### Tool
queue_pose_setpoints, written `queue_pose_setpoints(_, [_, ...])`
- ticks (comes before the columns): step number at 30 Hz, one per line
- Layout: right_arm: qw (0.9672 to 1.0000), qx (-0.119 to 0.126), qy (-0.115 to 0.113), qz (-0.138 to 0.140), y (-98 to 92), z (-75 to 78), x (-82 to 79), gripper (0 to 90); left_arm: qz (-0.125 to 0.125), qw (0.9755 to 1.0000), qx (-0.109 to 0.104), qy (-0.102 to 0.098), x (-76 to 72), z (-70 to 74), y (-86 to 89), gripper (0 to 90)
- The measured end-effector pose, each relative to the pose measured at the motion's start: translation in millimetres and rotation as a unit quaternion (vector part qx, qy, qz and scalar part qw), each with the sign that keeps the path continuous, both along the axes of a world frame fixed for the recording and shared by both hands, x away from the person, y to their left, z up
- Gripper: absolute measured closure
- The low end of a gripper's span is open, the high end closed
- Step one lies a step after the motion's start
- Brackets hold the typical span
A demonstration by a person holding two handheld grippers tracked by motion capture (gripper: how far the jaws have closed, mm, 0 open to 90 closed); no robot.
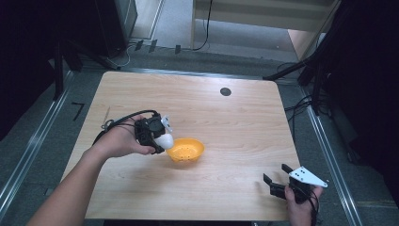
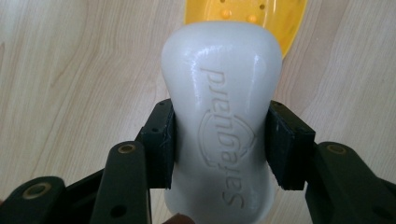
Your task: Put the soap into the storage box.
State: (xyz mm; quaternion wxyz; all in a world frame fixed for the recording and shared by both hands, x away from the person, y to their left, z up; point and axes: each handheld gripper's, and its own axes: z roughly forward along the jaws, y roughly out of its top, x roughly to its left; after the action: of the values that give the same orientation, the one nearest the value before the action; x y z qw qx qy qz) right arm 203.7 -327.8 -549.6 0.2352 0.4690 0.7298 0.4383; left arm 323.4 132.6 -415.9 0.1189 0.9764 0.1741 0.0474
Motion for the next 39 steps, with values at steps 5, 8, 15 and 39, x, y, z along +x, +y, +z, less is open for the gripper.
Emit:
queue_pose_setpoints(5, [1.0,0.001,0.001,0.0,0.0,0.1,0.0,14.3,-0.006,0.9999,-0.008,0.002,2.9,2.9,-8.0,50.2])
queue_pose_setpoints(8, [1.0,0.001,0.0,0.001,-0.1,0.0,0.0,14.3,-0.01,0.9999,-0.01,0.006,5.5,2.2,-12.1,50.2])
queue_pose_setpoints(15, [1.0,0.001,0.0,0.0,0.0,0.1,0.0,14.4,-0.019,0.9996,-0.013,0.015,9.4,-1.9,-22.3,50.2])
queue_pose_setpoints(39, [1.0,0.004,0.002,0.002,-0.5,0.1,0.0,14.4,-0.059,0.9979,-0.008,0.026,17.7,-11.3,-67.7,50.2])
